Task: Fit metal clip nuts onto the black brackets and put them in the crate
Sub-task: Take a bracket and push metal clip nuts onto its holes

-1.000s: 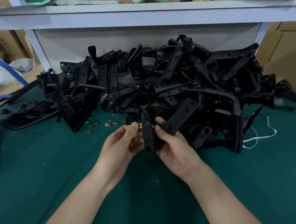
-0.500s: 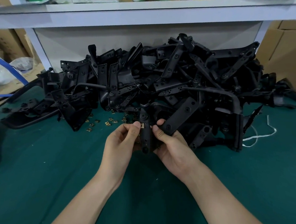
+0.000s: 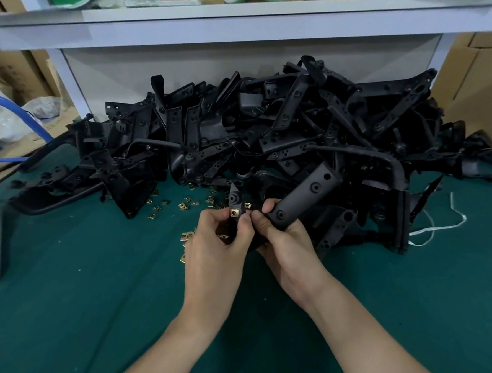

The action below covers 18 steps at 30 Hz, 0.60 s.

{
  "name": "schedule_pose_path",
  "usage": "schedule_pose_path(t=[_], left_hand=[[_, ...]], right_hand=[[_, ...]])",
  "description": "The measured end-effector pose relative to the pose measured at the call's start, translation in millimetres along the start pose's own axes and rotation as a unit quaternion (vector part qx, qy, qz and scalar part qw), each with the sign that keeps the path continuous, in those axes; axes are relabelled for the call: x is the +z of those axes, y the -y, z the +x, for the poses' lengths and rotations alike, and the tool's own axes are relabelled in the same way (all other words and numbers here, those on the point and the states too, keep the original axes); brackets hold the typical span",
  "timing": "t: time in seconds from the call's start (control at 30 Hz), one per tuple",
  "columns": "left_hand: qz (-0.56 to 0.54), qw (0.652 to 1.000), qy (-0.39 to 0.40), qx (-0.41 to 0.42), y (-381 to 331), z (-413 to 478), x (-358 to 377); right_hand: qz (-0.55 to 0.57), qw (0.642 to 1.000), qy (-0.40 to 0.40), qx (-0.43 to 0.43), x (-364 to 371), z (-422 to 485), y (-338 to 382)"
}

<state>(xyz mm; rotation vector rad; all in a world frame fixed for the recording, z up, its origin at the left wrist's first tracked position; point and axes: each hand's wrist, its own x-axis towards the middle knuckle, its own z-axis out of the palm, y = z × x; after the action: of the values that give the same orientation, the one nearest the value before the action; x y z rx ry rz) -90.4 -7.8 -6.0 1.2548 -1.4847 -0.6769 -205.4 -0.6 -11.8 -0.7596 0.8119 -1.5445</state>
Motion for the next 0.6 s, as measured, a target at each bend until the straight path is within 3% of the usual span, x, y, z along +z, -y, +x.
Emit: schedule_pose_path(t=[0.17, 0.33, 0.4, 0.5, 0.6], left_hand=[[0.019, 1.0, -0.002, 0.013, 0, 0, -2], [0.022, 0.996, 0.069, 0.052, 4, 4, -11], [0.126, 0.986, 0.084, 0.074, 11, 8, -17], [0.33, 0.928, 0.16, 0.075, 23, 13, -24], [0.404, 0.888, 0.211, 0.065, 30, 17, -24]], right_hand=[[0.013, 1.0, 0.01, 0.0, 0, 0, 1], [0.116, 0.993, -0.006, 0.033, -8, 3, 11], [0.175, 0.983, -0.014, 0.049, -13, 4, 16], [0.231, 0.971, -0.015, 0.058, -16, 3, 21], [0.245, 0.967, -0.012, 0.064, -16, 3, 21]])
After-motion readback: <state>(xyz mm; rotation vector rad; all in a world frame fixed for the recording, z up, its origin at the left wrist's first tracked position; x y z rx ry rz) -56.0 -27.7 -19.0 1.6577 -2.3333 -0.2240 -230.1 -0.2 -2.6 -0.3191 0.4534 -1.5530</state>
